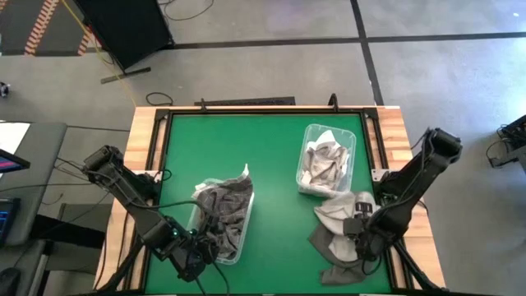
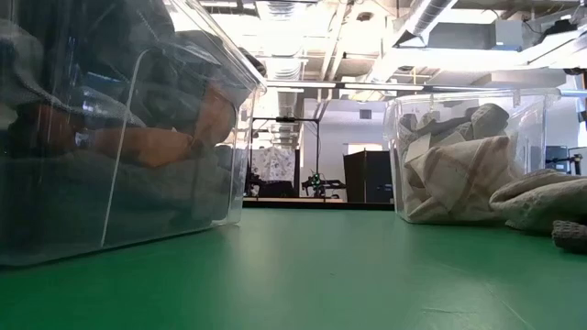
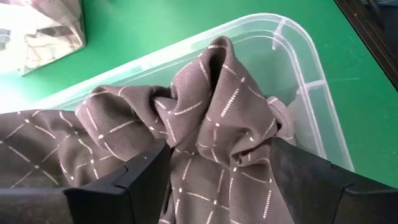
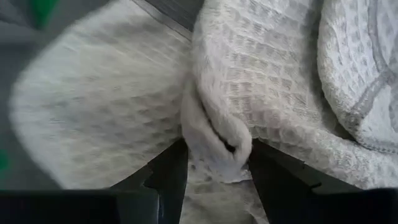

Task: Sort towels by color in basket
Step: Put the gray towel into the top transparent bin

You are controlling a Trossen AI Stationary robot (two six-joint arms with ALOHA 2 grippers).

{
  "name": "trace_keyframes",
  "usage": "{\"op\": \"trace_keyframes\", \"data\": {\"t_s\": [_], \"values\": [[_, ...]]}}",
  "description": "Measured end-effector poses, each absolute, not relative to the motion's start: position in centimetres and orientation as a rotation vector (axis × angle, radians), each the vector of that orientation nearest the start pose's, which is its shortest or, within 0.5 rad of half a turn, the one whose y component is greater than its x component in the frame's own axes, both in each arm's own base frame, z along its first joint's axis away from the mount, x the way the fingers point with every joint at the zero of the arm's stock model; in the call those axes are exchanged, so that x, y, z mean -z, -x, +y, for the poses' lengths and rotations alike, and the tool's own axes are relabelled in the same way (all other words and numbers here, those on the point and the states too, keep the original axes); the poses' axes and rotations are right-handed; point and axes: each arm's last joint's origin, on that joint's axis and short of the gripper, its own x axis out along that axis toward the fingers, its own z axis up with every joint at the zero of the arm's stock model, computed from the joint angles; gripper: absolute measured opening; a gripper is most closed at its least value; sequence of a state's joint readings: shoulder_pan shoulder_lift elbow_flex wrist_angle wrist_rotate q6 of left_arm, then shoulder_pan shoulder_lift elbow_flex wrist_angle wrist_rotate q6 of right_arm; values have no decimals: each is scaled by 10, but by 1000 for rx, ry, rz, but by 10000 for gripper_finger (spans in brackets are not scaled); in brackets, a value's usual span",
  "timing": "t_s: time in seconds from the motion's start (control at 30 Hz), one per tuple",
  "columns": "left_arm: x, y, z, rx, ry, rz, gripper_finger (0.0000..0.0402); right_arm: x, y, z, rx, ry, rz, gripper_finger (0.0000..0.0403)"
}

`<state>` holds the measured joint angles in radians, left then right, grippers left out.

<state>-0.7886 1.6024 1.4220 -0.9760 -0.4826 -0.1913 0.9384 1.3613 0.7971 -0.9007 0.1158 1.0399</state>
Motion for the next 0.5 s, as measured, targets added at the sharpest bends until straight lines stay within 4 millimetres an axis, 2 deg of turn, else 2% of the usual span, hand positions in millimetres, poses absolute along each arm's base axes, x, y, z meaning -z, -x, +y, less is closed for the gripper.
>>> {"op": "trace_keyframes", "data": {"t_s": [0.23,0.33,0.43,0.5], "values": [[-297,-236,-213,169,-506,947,264,-173,-138,170,135,-82,1451,188],[-297,-236,-213,169,-506,947,264,-173,-143,165,162,-101,1454,168],[-297,-236,-213,169,-506,947,264,-173,-147,162,153,-90,1454,116],[-297,-236,-213,169,-506,947,264,-173,-149,161,128,-70,1458,61]]}}
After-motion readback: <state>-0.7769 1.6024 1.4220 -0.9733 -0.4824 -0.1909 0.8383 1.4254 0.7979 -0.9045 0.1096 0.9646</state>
